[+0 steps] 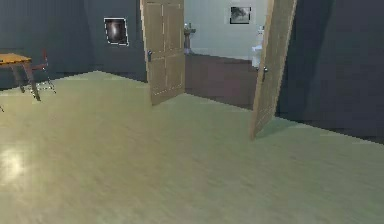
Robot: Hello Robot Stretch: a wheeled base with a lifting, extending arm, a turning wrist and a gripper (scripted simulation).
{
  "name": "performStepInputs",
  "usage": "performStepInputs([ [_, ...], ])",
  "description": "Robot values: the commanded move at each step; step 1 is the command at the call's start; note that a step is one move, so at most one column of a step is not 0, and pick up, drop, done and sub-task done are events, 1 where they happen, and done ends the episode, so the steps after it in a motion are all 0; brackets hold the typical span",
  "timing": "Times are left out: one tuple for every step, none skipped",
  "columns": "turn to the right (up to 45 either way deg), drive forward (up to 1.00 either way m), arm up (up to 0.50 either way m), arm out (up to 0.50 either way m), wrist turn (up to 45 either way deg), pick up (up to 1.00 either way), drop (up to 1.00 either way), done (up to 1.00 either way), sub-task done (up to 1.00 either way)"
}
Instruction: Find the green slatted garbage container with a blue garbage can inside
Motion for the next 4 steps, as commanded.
performStepInputs([
  [0.0, 1.0, 0.0, 0.0, 0.0, 0.0, 0.0, 0.0, 0.0],
  [0.0, 1.0, 0.0, 0.0, 0.0, 0.0, 0.0, 0.0, 0.0],
  [0.0, 0.5, 0.0, 0.0, 0.0, 0.0, 0.0, 0.0, 0.0],
  [15.0, 0.0, 0.0, 0.0, 0.0, 0.0, 0.0, 0.0, 0.0],
])
